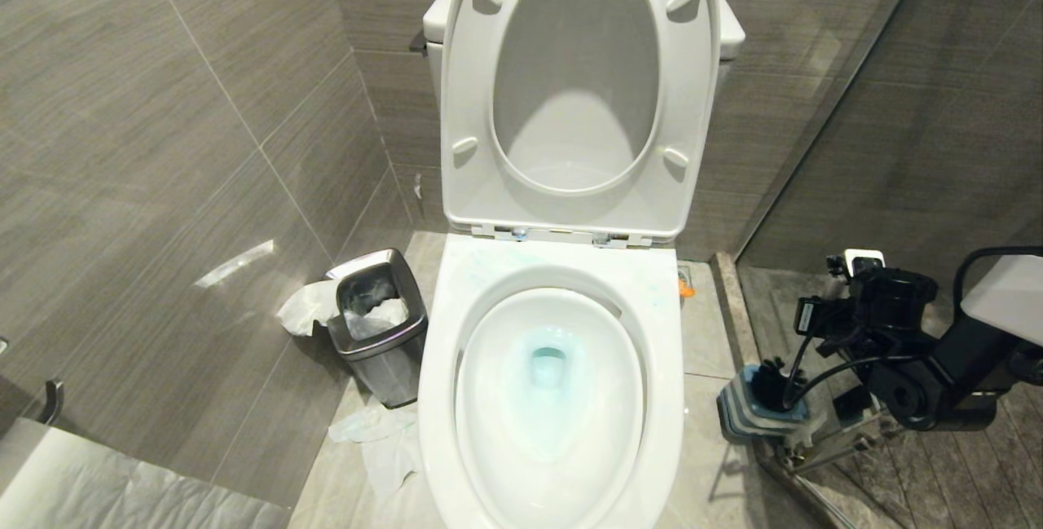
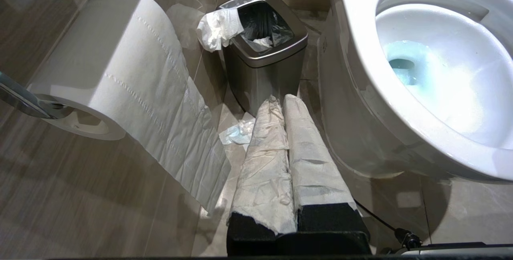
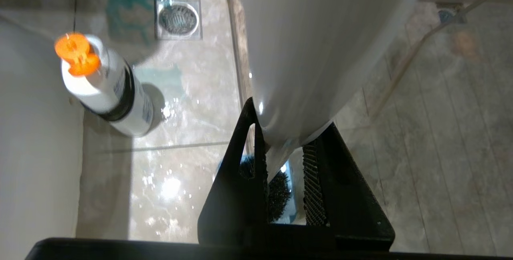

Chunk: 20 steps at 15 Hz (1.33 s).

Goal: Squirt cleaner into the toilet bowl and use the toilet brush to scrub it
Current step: Put the toilet brush back

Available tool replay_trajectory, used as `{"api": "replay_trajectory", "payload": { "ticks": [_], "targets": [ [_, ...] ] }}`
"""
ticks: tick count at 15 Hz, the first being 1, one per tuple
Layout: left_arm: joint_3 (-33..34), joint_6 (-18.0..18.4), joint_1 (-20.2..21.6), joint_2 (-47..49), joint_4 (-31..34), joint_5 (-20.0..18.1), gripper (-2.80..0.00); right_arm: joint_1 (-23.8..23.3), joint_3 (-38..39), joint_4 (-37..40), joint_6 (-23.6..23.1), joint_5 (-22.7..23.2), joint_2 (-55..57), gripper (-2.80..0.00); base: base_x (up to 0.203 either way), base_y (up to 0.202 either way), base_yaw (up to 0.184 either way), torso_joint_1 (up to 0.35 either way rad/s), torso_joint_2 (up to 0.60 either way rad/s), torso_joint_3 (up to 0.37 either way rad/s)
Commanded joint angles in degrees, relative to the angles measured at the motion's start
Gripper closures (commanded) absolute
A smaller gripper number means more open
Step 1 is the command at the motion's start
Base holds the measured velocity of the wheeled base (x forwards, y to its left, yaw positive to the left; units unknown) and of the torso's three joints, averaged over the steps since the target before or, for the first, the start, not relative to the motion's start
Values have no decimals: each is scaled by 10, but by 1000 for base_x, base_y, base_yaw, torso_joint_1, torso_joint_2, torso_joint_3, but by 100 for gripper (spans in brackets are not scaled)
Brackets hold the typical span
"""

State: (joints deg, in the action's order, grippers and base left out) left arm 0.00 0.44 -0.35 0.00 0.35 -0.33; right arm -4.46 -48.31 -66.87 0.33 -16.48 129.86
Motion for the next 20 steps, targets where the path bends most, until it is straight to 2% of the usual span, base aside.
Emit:
{"api": "replay_trajectory", "payload": {
  "ticks": [1,3,12,15,16,20],
  "targets": [
    [1,0,0,0,0,0,0,-1,1,-4,-3,0,15,0,0,0,0,0,0,0],
    [1,0,0,0,0,0,0,-1,4,-4,-17,2,17,0,0,0,0,0,0,0],
    [1,0,0,0,0,0,0,-19,4,-6,-15,3,60,0,0,0,0,0,0,0],
    [1,0,0,0,0,0,0,-21,8,-34,-18,11,60,0,0,0,0,0,0,0],
    [1,0,0,0,0,0,0,-21,8,-34,-18,12,59,-280,0,0,0,0,0,0],
    [1,0,0,0,0,0,0,-22,30,-53,-19,40,45,-280,0,0,0,0,0,0]
  ]
}}
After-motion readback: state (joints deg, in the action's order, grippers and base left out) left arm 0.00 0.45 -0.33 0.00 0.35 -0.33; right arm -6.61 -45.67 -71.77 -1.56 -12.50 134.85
